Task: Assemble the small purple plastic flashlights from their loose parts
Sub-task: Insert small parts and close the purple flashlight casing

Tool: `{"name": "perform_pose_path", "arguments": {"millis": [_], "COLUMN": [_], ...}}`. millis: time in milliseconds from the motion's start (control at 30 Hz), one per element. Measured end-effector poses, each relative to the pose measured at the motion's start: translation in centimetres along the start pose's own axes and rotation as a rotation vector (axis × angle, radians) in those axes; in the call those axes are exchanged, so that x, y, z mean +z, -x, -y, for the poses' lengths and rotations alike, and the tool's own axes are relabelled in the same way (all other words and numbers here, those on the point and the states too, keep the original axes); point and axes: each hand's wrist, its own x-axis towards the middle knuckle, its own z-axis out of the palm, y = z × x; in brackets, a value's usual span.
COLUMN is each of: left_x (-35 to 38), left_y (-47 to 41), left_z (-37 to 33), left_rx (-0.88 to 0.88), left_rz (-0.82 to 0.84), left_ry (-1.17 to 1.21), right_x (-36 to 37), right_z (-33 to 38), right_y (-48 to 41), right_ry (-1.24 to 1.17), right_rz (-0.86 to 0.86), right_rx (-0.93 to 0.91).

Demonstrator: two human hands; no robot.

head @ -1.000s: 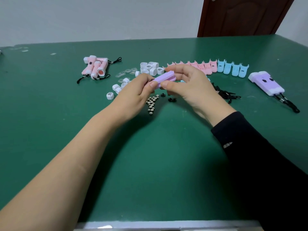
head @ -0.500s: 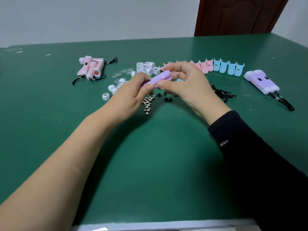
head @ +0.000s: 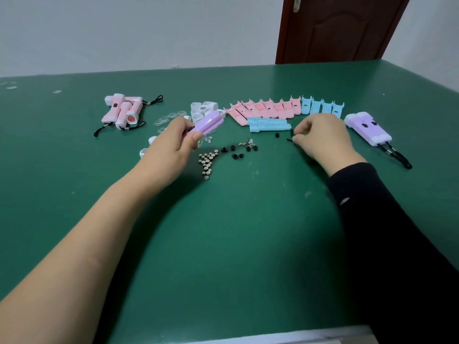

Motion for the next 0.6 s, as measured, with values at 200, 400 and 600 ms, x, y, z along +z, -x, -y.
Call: {"name": "perform_pose_path", "arguments": {"millis": [200,400,600], "left_x": [0.6,0.7,0.7], "left_y": [0.1,0.1,0.3], "left_z": [0.1,0.0,-0.5], "left_rx": [0.008,0.001,-0.018], "left_rz": [0.009,-0.010,0.007], "left_ry": [-0.056,-0.044,0.010], "right_x": [0.7,-0.3,-1.7], "right_z": [-0.6,0.0,1.3], "right_y": [-0.4,-0.1,0.6], "right_ry": [0.096,-0.410,-0.966], "right_rz": [0.064,-0.065,0.117], "right_rx": [0.091,0.004,0.028]}}
